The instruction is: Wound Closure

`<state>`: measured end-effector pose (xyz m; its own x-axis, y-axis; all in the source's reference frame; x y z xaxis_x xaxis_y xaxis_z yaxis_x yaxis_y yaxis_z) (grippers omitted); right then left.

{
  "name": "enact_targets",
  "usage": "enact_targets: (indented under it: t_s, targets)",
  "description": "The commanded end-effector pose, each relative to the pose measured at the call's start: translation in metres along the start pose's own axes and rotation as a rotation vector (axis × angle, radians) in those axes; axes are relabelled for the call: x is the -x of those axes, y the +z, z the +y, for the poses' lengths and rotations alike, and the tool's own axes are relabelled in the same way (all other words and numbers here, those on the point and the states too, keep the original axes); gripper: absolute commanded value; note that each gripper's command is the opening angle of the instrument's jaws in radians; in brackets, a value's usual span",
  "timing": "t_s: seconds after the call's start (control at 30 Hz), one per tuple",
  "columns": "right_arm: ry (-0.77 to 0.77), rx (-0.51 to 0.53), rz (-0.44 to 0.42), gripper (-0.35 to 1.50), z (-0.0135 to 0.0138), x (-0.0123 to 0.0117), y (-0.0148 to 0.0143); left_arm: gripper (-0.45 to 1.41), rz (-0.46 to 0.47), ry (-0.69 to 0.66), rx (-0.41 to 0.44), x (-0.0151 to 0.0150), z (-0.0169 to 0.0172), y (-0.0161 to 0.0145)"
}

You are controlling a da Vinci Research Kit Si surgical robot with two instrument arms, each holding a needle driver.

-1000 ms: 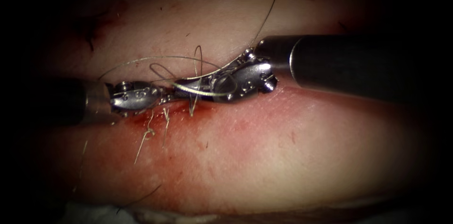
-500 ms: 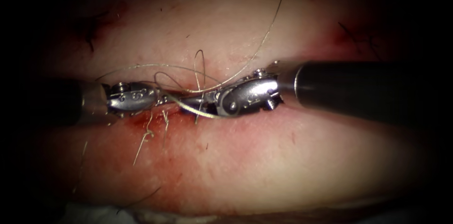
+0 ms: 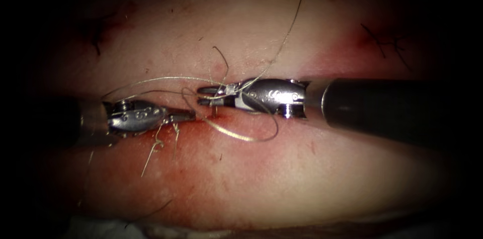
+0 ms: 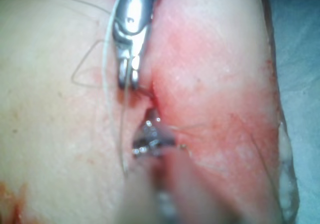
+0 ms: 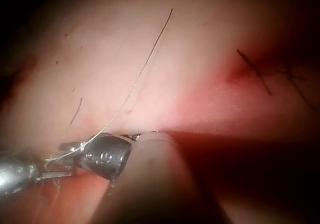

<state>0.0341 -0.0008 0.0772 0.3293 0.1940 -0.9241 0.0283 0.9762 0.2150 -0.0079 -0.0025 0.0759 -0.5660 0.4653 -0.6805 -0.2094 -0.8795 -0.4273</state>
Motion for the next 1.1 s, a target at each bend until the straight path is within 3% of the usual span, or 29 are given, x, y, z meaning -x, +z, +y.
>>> enact_targets:
  t_s: [0.03,0.2,0.53,0.77,1.1]
  targets:
    - [0.014,-0.007,0.004,-0.35,-0.0002,0.0005,0.0009,-0.45,-0.002,0.002,-0.002,0.0002,0.0004,0.0006]
    - [0.018,-0.003,0.003,-0.35,-0.0004,0.0006,0.0014,-0.45,-0.011,0.011,-0.016,-0.0011,0.0028,-0.0009]
    - [0.032,0.022,0.01,-0.35,-0.0003,-0.0001,0.004,-0.45,0.005,0.026,-0.023,-0.0028,0.0073,0.0002]
    - [0.018,0.017,0.01,-0.35,0.0006,-0.0015,0.003,-0.45,0.011,0.049,-0.014,-0.0001,0.0071,0.0028]
    - [0.011,-0.003,-0.003,-0.35,0.0003,-0.0016,0.0029,-0.45,0.014,0.044,-0.009,0.0002,0.0065,0.004]
